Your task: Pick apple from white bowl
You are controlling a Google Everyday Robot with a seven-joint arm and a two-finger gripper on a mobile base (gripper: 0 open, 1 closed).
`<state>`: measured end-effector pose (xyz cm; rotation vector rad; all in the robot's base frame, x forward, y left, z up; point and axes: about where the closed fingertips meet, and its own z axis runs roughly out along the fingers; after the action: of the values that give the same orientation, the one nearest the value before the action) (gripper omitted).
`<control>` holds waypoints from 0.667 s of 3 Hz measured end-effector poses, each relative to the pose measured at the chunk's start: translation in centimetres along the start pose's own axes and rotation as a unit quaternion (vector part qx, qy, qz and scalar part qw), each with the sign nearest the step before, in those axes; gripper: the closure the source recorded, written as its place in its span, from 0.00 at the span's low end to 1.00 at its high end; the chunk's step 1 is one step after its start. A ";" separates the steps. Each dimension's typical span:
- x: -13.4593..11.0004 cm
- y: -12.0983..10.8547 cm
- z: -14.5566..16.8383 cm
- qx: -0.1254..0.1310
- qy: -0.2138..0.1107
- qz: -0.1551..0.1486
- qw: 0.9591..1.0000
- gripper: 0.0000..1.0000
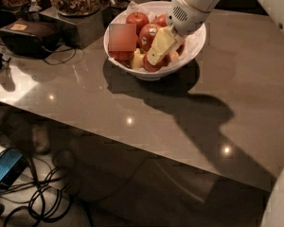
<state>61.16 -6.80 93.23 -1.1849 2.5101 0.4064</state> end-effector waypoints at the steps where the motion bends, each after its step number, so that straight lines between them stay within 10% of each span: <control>1: -0.1 -0.1 0.5 -0.004 0.004 0.000 1.000 0.44; 2: 0.0 -0.3 0.9 -0.007 0.007 0.002 1.000 0.44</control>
Offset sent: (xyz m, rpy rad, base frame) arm 0.0048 -0.0025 -0.0134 -0.0081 0.0439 0.0005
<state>61.54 -6.60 92.40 -1.1923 2.5269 0.4192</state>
